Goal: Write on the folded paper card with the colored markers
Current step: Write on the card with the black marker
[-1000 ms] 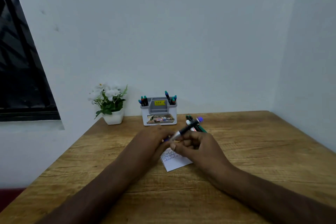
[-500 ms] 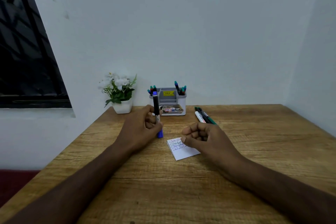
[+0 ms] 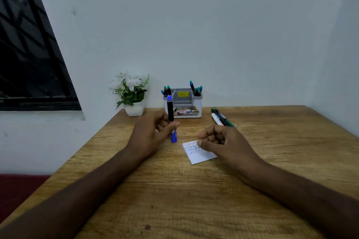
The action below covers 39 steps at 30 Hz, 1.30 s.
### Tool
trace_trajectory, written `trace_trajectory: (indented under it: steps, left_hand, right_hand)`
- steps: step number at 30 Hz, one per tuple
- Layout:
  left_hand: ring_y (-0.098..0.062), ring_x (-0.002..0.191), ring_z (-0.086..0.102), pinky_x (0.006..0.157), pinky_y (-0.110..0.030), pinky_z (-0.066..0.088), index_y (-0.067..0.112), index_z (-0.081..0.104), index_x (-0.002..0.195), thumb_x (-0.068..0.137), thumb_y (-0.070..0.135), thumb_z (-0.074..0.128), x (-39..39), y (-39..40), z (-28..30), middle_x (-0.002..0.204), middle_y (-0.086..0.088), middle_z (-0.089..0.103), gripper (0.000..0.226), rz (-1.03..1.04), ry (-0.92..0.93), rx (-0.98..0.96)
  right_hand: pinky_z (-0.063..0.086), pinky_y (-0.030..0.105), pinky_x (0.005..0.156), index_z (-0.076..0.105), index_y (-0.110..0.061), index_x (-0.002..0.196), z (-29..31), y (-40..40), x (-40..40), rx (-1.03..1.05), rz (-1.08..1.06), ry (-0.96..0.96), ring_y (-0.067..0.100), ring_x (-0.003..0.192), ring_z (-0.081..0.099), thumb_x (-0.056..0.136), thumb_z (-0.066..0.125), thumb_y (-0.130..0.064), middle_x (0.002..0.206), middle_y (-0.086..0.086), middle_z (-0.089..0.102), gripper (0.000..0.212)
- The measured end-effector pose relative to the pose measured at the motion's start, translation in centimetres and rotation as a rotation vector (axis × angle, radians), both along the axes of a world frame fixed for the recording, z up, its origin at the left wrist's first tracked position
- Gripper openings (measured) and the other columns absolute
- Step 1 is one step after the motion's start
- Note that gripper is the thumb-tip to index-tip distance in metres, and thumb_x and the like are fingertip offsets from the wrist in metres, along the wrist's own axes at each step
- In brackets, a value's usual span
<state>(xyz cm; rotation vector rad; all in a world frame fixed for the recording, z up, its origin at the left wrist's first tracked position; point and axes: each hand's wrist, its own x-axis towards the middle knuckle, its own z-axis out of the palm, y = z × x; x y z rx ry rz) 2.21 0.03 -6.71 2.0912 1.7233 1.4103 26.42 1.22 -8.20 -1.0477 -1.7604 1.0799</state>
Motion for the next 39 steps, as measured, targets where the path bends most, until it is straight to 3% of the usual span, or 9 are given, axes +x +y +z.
trace_trajectory:
  steps: [8, 12, 15, 21, 26, 30, 33, 37, 39]
  left_hand:
    - [-0.011, 0.071, 0.074, 0.072, -0.043, 0.064, 0.029, 0.075, 0.103, 0.091, 0.035, 0.081, 0.4, -0.1, 1.2, 0.082, 0.007, 0.078, 0.015, -0.002, -0.048, -0.016]
    - [-0.002, 0.071, 0.076, 0.066, -0.02, 0.061, 0.031, 0.045, 0.139, 0.092, 0.032, 0.08, 0.1, 2.4, 6.7, 0.094, 0.008, 0.075, 0.058, 0.12, -0.219, 0.152]
    - [-0.012, 0.066, 0.078, 0.072, -0.029, 0.064, 0.036, 0.028, 0.145, 0.092, 0.019, 0.08, -0.4, 5.9, 11.0, 0.089, 0.0, 0.077, 0.077, 0.062, -0.186, 0.193]
    - [-0.012, 0.068, 0.072, 0.075, -0.03, 0.056, 0.024, 0.044, 0.128, 0.085, 0.023, 0.085, -0.9, 13.1, 12.6, 0.076, -0.002, 0.075, 0.06, 0.159, 0.117, 0.107]
    - [-0.018, 0.075, 0.072, 0.073, -0.042, 0.062, 0.035, 0.052, 0.113, 0.081, 0.032, 0.087, -1.0, 16.0, 9.9, 0.08, 0.002, 0.071, 0.048, 0.221, 0.23, 0.012]
    - [-0.023, 0.099, 0.07, 0.077, -0.034, 0.054, 0.039, 0.066, 0.114, 0.077, 0.044, 0.088, -0.4, 16.4, 10.0, 0.108, 0.005, 0.073, 0.043, 0.373, 0.372, -0.11]
    - [-0.021, 0.104, 0.07, 0.083, -0.036, 0.055, 0.038, 0.074, 0.114, 0.08, 0.047, 0.085, 0.0, 16.7, 10.3, 0.113, 0.005, 0.076, 0.037, 0.409, 0.434, -0.168]
    - [-0.022, 0.117, 0.067, 0.093, -0.042, 0.054, 0.039, 0.06, 0.14, 0.09, 0.057, 0.071, 0.1, 15.2, 10.9, 0.126, 0.006, 0.074, 0.055, 0.395, 0.473, -0.136]
    - [-0.017, 0.116, 0.067, 0.091, -0.042, 0.055, 0.037, 0.057, 0.139, 0.094, 0.059, 0.065, 0.5, 12.3, 11.3, 0.124, 0.012, 0.072, 0.051, 0.378, 0.411, 0.014]
  right_hand:
    - [0.057, 0.022, 0.075, 0.081, -0.023, 0.094, 0.4, -0.5, -0.1, -0.007, -0.025, -0.011, 0.021, 0.09, 0.075, 0.091, 0.083, -0.02, 0.087, 0.001, 0.08, 0.005]
    - [0.06, 0.026, 0.077, 0.08, -0.024, 0.093, 0.3, -0.2, 0.0, 0.001, -0.011, -0.021, 0.02, 0.089, 0.074, 0.091, 0.083, -0.022, 0.087, 0.001, 0.08, 0.004]
    - [0.058, 0.021, 0.074, 0.08, -0.025, 0.093, 0.3, -0.1, 0.0, 0.003, -0.014, -0.047, 0.016, 0.088, 0.074, 0.091, 0.082, -0.024, 0.087, -0.001, 0.08, 0.003]
    - [0.053, 0.013, 0.068, 0.08, -0.024, 0.092, 0.2, 0.1, 0.3, 0.006, 0.017, -0.023, 0.0, 0.074, 0.068, 0.091, 0.081, -0.023, 0.081, -0.006, 0.078, 0.001]
    - [0.053, 0.012, 0.067, 0.08, -0.024, 0.093, 0.2, 0.3, 0.2, -0.003, 0.02, -0.022, 0.0, 0.076, 0.069, 0.091, 0.082, -0.025, 0.086, -0.003, 0.08, 0.003]
    - [0.049, 0.009, 0.063, 0.08, -0.023, 0.095, 0.2, 0.3, 0.2, 0.005, 0.018, -0.032, -0.005, 0.072, 0.066, 0.092, 0.081, -0.023, 0.083, -0.006, 0.079, 0.003]
    - [0.05, 0.01, 0.064, 0.08, -0.024, 0.095, 0.2, 0.3, 0.3, 0.012, 0.017, -0.045, -0.005, 0.073, 0.066, 0.092, 0.081, -0.024, 0.085, -0.004, 0.078, 0.003]
    - [0.051, 0.009, 0.065, 0.08, -0.024, 0.095, 0.3, 0.1, 0.3, 0.011, 0.018, -0.036, -0.005, 0.073, 0.066, 0.092, 0.081, -0.023, 0.087, -0.002, 0.079, 0.003]
    - [0.05, 0.009, 0.065, 0.08, -0.024, 0.095, 0.3, 0.1, 0.3, 0.005, 0.015, -0.028, -0.007, 0.073, 0.066, 0.093, 0.08, -0.023, 0.083, -0.005, 0.078, 0.003]
